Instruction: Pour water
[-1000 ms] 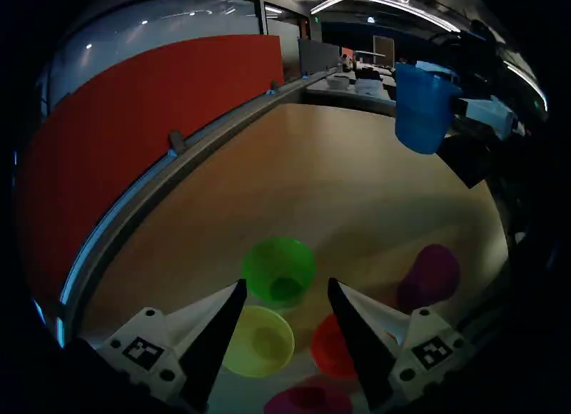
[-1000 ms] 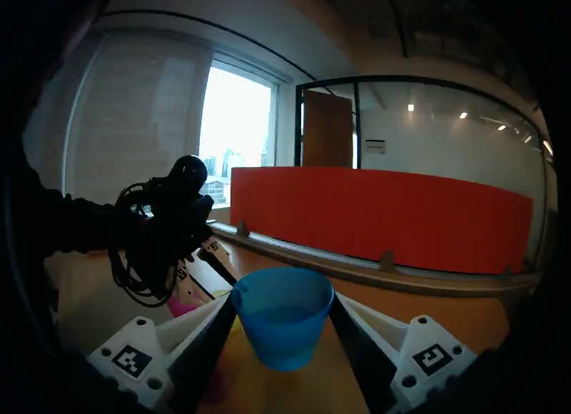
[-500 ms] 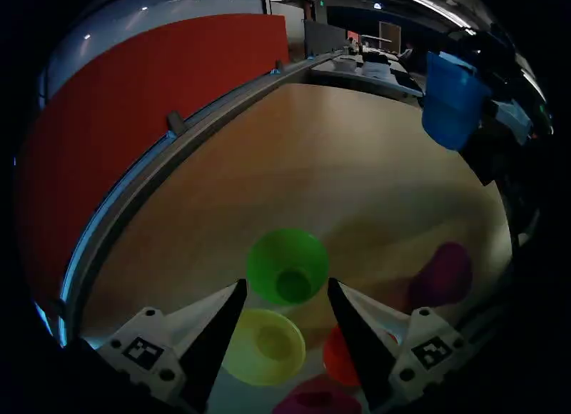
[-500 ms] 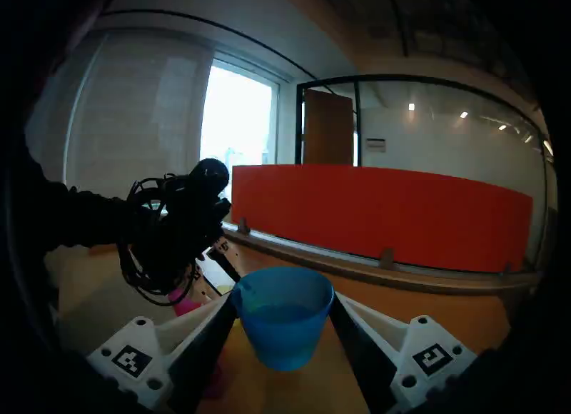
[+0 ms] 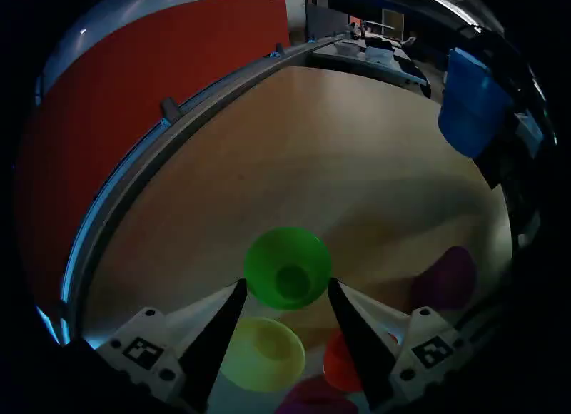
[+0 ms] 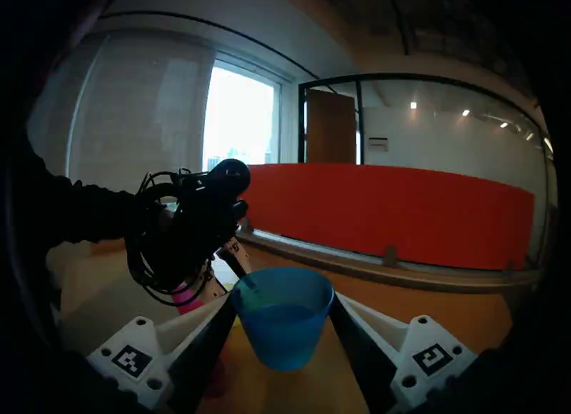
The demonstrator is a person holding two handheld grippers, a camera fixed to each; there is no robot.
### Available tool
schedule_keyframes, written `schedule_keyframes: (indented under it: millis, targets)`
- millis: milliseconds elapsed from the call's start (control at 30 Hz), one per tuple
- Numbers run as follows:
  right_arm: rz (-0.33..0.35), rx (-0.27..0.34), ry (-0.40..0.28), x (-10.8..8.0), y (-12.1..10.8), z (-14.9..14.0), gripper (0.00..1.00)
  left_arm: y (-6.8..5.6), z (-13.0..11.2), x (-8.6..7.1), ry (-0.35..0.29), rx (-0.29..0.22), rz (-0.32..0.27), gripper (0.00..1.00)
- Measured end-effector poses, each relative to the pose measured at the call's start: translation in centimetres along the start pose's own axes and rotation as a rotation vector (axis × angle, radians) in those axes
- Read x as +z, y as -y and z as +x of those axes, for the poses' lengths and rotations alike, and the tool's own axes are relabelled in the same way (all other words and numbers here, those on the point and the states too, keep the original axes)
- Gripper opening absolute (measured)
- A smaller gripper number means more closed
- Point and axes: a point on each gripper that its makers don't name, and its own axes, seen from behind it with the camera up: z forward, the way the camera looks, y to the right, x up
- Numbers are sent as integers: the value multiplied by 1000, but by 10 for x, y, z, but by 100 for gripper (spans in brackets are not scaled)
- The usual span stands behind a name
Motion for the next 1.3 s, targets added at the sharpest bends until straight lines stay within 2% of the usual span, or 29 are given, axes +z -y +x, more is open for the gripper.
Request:
schedule_keyframes:
  millis: [500,800,1100,1300]
  targets:
    - [7,-2,3,0,0,-7,91,2,-2,10,54,-26,1,87]
    - [13,4,4,2,-2,-11,91,7,-4,16,103,-65,6,87]
    - [18,4,8,1,-2,-11,91,8,-6,24,137,-49,15,87]
    - [21,2,11,3,-1,-13,91,8,0,26,129,-57,11,87]
